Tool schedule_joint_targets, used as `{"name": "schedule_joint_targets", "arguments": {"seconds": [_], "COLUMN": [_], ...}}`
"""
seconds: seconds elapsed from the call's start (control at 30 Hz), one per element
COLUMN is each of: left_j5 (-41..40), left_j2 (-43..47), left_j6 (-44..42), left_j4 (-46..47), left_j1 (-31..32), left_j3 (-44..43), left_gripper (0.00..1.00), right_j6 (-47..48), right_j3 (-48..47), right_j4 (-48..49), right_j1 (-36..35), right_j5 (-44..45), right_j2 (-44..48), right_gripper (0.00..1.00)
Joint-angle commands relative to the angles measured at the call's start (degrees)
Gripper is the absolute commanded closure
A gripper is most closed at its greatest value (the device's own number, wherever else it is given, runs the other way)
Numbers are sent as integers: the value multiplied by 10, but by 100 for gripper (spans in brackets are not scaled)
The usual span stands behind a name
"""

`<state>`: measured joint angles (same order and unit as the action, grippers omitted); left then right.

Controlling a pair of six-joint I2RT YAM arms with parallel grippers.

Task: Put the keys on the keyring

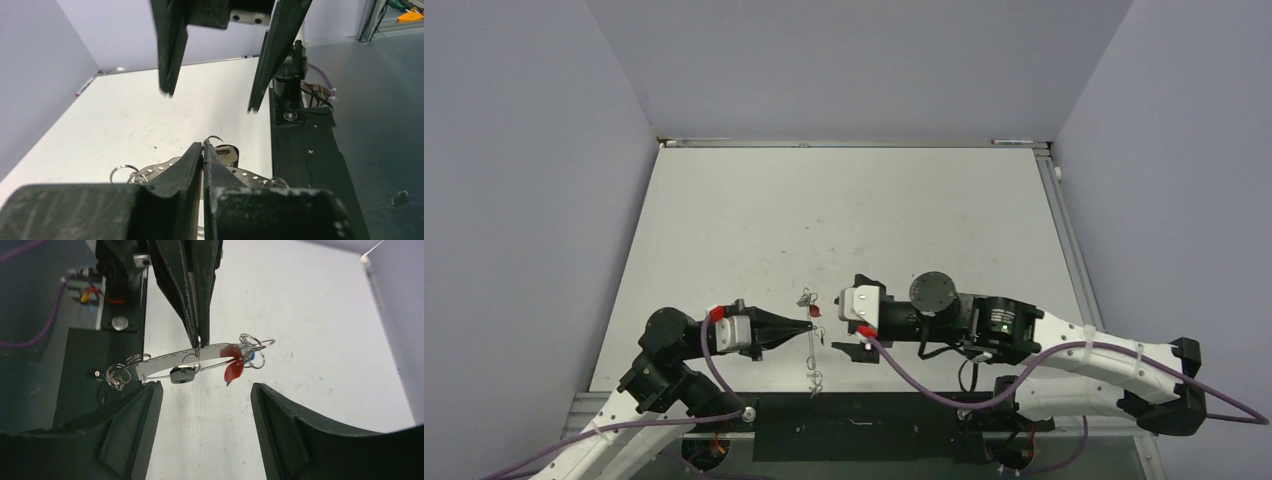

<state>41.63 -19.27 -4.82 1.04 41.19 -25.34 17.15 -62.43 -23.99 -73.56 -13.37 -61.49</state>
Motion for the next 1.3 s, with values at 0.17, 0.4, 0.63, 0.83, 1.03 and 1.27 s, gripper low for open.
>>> {"name": "schedule_joint_targets", "arguments": {"seconds": [0.17, 0.4, 0.63, 0.83, 1.03, 1.27], "left_j5": [43, 52, 6, -16, -21, -51], "left_j2": [28, 48, 90, 98, 102, 115], "left_j6": [108, 184, 187, 188, 173, 131], "left_j4": [175, 289, 303, 309, 283, 218], "left_j1": [-45, -63, -70, -79, -80, -79], "left_j3": [20, 49, 61, 66, 61, 50], "left_gripper": [100, 100, 100, 100, 100, 100], "right_j6": [-79, -206, -384, -409, -441, -426], "right_j3": [93, 122, 117, 133, 136, 131], "right_j4": [249, 357, 410, 460, 510, 499], "right_j1": [13, 33, 125, 126, 125, 116], "right_j5": [-81, -59, -160, -210, -240, -239], "right_j2": [114, 83, 48, 41, 13, -21], "right_gripper": [33, 34, 40, 43, 50, 61]}}
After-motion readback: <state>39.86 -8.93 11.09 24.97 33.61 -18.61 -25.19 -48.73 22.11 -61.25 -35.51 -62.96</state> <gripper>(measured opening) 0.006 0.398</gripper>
